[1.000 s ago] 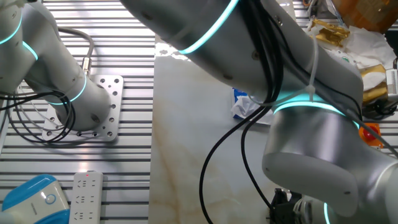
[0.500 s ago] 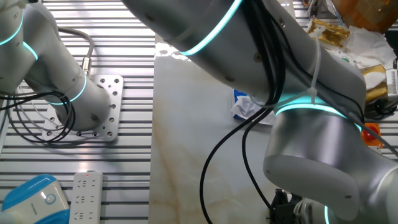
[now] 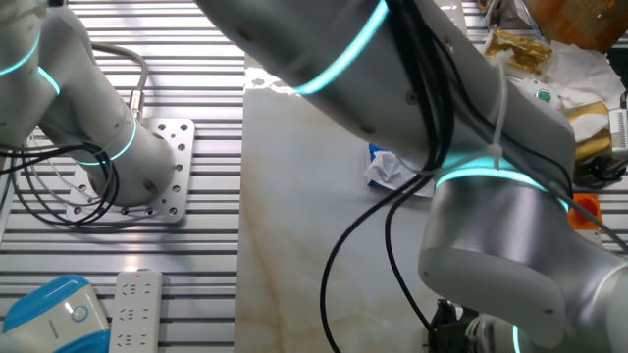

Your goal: Place the block on the scale

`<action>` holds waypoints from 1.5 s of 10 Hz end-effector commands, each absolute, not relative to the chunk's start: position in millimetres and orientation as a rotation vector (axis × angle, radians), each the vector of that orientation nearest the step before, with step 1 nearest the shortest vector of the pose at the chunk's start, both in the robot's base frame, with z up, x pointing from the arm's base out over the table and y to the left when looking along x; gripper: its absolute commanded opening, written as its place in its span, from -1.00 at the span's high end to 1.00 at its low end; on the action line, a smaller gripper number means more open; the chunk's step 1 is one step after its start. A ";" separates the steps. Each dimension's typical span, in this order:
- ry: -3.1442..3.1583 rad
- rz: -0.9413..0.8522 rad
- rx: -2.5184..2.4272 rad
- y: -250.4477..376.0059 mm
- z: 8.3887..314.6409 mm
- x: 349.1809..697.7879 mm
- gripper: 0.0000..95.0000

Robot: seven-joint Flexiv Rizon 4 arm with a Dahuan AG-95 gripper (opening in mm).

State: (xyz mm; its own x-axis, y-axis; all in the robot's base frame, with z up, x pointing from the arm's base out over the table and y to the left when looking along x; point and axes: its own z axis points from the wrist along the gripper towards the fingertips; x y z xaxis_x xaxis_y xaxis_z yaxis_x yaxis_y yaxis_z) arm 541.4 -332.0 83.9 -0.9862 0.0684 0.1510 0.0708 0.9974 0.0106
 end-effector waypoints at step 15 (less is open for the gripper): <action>-3.003 0.007 -0.073 -330.9 78.6 546.8 -1.00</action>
State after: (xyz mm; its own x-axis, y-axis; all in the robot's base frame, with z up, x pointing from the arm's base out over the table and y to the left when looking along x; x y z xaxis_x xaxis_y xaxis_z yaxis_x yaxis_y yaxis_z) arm 547.2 -330.8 77.3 -0.9895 0.0488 0.1357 0.0478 0.9988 -0.0107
